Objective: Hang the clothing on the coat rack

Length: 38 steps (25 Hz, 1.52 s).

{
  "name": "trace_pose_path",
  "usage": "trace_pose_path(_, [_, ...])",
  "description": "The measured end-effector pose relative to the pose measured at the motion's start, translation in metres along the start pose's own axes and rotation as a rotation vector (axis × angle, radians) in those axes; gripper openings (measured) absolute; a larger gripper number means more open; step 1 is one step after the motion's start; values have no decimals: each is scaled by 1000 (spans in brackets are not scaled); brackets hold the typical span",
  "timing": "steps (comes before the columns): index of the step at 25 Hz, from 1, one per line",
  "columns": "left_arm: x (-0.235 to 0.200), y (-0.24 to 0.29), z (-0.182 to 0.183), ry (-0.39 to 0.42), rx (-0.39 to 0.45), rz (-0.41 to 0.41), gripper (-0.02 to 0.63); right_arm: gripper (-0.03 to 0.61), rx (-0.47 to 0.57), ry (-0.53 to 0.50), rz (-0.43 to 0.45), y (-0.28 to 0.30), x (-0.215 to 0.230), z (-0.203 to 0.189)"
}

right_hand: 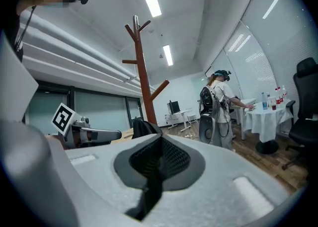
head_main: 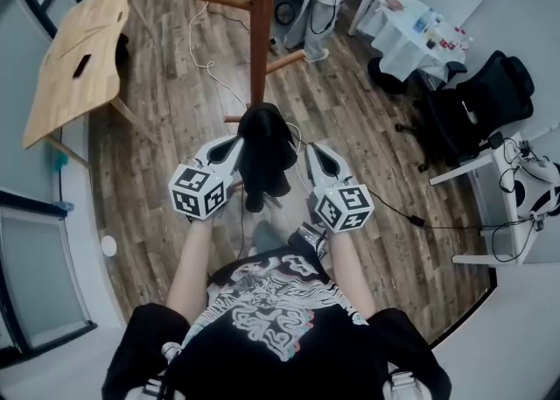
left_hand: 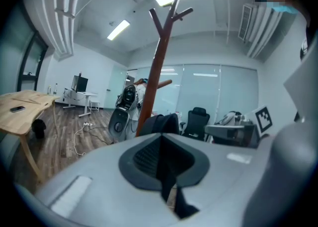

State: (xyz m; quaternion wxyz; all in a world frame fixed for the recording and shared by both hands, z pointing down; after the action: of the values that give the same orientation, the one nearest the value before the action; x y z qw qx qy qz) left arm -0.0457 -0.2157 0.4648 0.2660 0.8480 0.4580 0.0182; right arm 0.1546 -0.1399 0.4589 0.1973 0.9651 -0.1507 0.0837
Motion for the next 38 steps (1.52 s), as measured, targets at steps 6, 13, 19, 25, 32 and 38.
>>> trace_pose_path(6, [15,-8,-20,-26,-81,19,-11,0,47,26,25,-30,-13,0])
trace_pose_path(13, [45,-32,-23,61,-76,47,-11,0,47,12,17,-57,-31,-4])
trace_pose_path(19, [62,-55,-28,60,-45,63,-11,0,37,8,21,-69,-45,-14])
trace_pose_path(25, [60,-65,-30,39,-6,128,-11,-1,42,7,43,-75,-48,-15])
trace_pose_path(32, [65,-69,-25,-11,23,162,-11,-1,4,-26,75,-68,-46,-21])
trace_pose_path(38, [81,-66,-21,-41,43,189,-11,-2,-47,-34,115,-72,-33,-29])
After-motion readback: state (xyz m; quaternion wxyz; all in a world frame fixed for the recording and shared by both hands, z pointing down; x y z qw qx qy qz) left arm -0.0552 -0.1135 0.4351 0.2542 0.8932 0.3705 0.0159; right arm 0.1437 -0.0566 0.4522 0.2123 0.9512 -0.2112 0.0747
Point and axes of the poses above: the fingertips, and each gripper's own axes: y forward along the fingers, x to its right, z out of its top, the point moved 5 cm from there along -y, backward along the fingers, and after that the axes turned 15 degrees about -x, right-handed, at the moved point
